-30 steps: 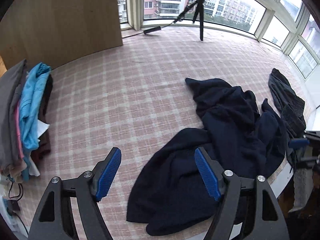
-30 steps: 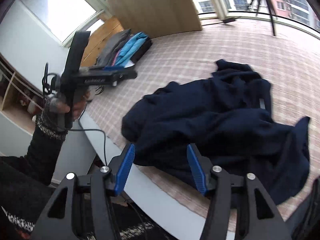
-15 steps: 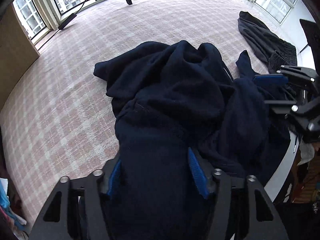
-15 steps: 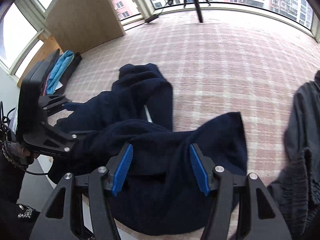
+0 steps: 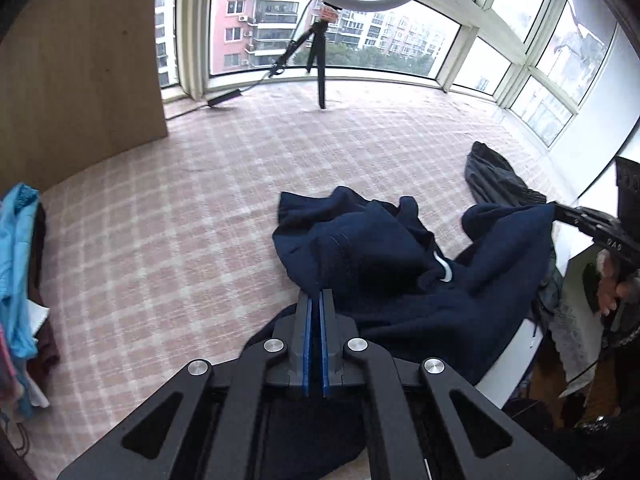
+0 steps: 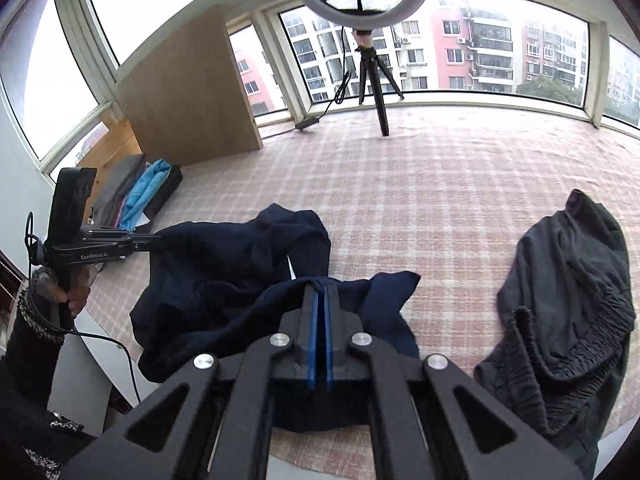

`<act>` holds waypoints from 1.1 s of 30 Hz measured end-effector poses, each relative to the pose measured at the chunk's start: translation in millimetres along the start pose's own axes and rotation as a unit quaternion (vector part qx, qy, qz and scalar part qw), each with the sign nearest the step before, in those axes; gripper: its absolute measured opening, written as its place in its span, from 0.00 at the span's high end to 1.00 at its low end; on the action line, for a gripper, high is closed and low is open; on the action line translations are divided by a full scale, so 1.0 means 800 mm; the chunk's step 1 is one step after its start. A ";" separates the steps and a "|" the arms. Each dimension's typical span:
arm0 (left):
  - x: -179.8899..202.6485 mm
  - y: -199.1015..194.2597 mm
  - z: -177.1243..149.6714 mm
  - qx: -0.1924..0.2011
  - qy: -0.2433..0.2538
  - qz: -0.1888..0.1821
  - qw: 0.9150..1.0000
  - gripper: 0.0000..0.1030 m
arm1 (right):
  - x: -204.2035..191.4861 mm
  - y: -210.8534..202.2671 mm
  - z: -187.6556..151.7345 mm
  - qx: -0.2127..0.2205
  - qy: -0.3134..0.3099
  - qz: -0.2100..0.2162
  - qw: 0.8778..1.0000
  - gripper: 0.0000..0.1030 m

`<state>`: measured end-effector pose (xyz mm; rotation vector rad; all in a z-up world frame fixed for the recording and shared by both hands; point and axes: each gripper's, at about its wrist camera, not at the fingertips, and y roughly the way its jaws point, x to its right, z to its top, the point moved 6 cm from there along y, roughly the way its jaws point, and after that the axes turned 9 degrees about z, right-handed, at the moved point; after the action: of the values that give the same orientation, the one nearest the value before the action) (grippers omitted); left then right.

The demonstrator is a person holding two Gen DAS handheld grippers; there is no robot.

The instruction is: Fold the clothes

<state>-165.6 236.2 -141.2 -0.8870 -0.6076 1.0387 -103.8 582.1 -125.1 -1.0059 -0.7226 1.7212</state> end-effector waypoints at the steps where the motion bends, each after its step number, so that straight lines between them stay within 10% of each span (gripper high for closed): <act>1: -0.014 -0.001 -0.006 -0.005 -0.013 0.016 1.000 0.97 | 0.008 -0.007 -0.006 -0.001 0.011 -0.011 1.000 0.97; 8: -0.095 0.033 -0.093 -0.099 -0.070 0.147 0.982 0.95 | 0.066 -0.055 -0.050 -0.010 0.087 -0.087 0.992 0.97; 10: -0.095 0.028 -0.100 -0.106 -0.085 0.125 0.983 0.94 | 0.078 -0.055 -0.065 -0.021 0.109 -0.087 0.990 0.96; 13: -0.050 0.006 -0.077 -0.071 -0.052 0.064 0.994 0.63 | 0.078 -0.064 -0.064 -0.005 0.114 -0.072 0.991 0.93; 16: 0.016 0.000 -0.053 -0.044 0.019 0.029 0.998 0.28 | 0.047 -0.073 -0.041 0.020 0.057 -0.046 0.997 0.59; 18: 0.053 0.007 -0.048 -0.051 0.059 0.005 0.997 0.28 | 0.015 -0.064 -0.031 0.021 0.009 -0.015 1.000 0.46; 23: 0.081 0.014 -0.060 -0.071 0.120 0.018 0.990 0.29 | -0.063 -0.013 -0.046 -0.030 -0.122 0.033 0.992 0.46; 30: 0.017 0.002 -0.062 -0.074 0.081 0.051 0.993 0.29 | -0.100 0.054 -0.066 -0.087 -0.235 0.029 0.968 0.47; 31: 0.012 0.000 -0.061 -0.072 0.080 0.051 0.993 0.29 | -0.100 0.063 -0.065 -0.096 -0.242 0.028 0.965 0.51; 33: 0.005 -0.004 -0.059 -0.066 0.080 0.049 0.993 0.29 | -0.090 0.063 -0.050 -0.097 -0.219 0.052 0.970 0.96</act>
<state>-125.6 223.5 -162.9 -1.1133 -0.5060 1.0118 -78.7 497.5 -164.8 -0.8085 -1.1564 2.0222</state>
